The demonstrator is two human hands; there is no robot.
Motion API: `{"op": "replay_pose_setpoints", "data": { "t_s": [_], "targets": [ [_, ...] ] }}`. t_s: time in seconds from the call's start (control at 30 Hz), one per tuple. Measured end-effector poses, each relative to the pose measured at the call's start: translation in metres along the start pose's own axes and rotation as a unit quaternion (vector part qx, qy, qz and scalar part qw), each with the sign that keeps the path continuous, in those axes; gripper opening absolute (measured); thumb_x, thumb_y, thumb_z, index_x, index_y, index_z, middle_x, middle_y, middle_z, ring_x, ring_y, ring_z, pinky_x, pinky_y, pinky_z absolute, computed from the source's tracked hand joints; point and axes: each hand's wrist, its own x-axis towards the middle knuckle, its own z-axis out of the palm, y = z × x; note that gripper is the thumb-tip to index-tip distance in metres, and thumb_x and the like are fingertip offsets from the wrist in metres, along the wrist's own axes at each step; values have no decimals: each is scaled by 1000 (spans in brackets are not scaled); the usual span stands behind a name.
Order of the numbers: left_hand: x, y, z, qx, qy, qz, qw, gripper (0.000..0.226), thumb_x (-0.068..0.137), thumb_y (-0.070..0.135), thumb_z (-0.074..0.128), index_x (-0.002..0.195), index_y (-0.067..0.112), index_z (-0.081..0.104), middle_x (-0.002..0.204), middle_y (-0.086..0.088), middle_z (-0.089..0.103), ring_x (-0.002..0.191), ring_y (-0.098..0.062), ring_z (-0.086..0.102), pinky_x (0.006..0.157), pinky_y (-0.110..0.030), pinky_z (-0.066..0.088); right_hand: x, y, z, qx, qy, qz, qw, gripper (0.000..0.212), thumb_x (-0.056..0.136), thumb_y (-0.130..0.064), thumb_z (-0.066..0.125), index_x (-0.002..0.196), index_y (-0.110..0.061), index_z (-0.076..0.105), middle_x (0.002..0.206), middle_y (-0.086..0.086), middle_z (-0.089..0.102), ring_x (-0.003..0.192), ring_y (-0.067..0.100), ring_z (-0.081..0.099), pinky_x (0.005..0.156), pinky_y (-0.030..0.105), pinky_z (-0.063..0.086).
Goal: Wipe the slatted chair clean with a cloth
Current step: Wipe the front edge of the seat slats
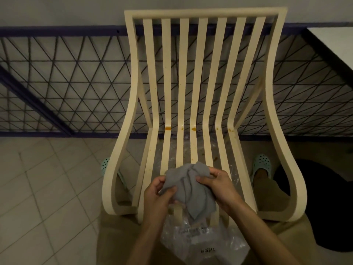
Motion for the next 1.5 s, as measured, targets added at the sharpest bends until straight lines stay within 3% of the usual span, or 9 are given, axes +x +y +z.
{"op": "replay_pose_setpoints", "data": {
  "t_s": [0.3, 0.43, 0.57, 0.73, 0.93, 1.13, 1.3, 1.4, 1.5],
  "targets": [
    [7, 16, 4, -215, -25, -89, 972, 56, 87, -11, 49, 137, 16, 49, 127, -10, 58, 97, -27, 68, 70, -36, 57, -10, 14, 14, -28, -68, 86, 994, 71, 76, -57, 72, 136, -23, 51, 124, 0, 65, 112, 18, 62, 98, 50, 49],
    [8, 25, 9, -257, -29, -74, 963, 60, 85, -13, 49, 139, 12, 46, 131, -14, 56, 106, -31, 64, 68, -35, 59, -15, 32, 27, 237, -58, 137, 960, 109, 37, -41, 96, 116, 22, 55, 118, 40, 57, 114, 40, 60, 105, 40, 44],
    [3, 37, 3, -266, -51, -43, 962, 51, 85, -10, 46, 129, 17, 55, 119, -9, 66, 104, -27, 67, 77, -36, 58, -30, 30, 19, 217, -110, 133, 961, 47, 81, 3, 63, 127, 4, 55, 126, 23, 61, 116, 37, 60, 99, 49, 49],
    [11, 48, -26, -182, -3, -10, 983, 46, 88, -6, 44, 113, 27, 63, 115, -1, 67, 102, -19, 66, 84, -35, 54, -24, 17, -3, 189, -21, 116, 975, 31, 85, 0, 62, 116, 2, 61, 108, 16, 71, 97, 30, 70, 77, 36, 60],
    [7, 35, -30, 4, 7, 49, 999, 46, 94, -4, 42, 116, 34, 57, 110, 14, 61, 95, 0, 62, 69, -15, 54, -15, 5, -25, 205, 54, 141, 967, 32, 87, -16, 66, 116, -4, 62, 110, 16, 71, 102, 32, 67, 88, 44, 55],
    [-13, 8, 9, 279, -182, 124, 935, 58, 97, 15, 49, 130, 61, 33, 111, 28, 55, 104, 3, 57, 92, -27, 52, -17, 12, -8, 205, -63, 139, 967, 39, 92, -19, 62, 123, 3, 59, 122, 26, 62, 114, 39, 60, 100, 52, 47],
    [-18, -5, 16, 124, -258, 7, 958, 55, 95, 28, 55, 139, 48, 28, 118, 23, 62, 107, 11, 57, 85, -10, 47, -18, 23, -8, 138, -73, 82, 984, 34, 84, -3, 64, 118, 3, 63, 115, 25, 66, 107, 38, 65, 93, 44, 54],
    [-10, -16, 8, 88, -182, 15, 979, 34, 94, 22, 53, 128, 26, 53, 108, 5, 72, 95, -17, 69, 84, -26, 55, -20, 32, -14, 146, -46, 77, 985, 30, 90, 1, 56, 120, 2, 60, 114, 21, 68, 104, 35, 67, 86, 40, 58],
    [-3, -30, -2, 90, -60, 16, 994, 21, 92, 18, 59, 111, 25, 64, 105, 5, 71, 97, -13, 66, 71, -17, 54, -21, 36, -15, 145, -10, 81, 986, 29, 90, 0, 57, 119, 0, 61, 112, 17, 70, 101, 30, 69, 79, 35, 59]
  ]
}}
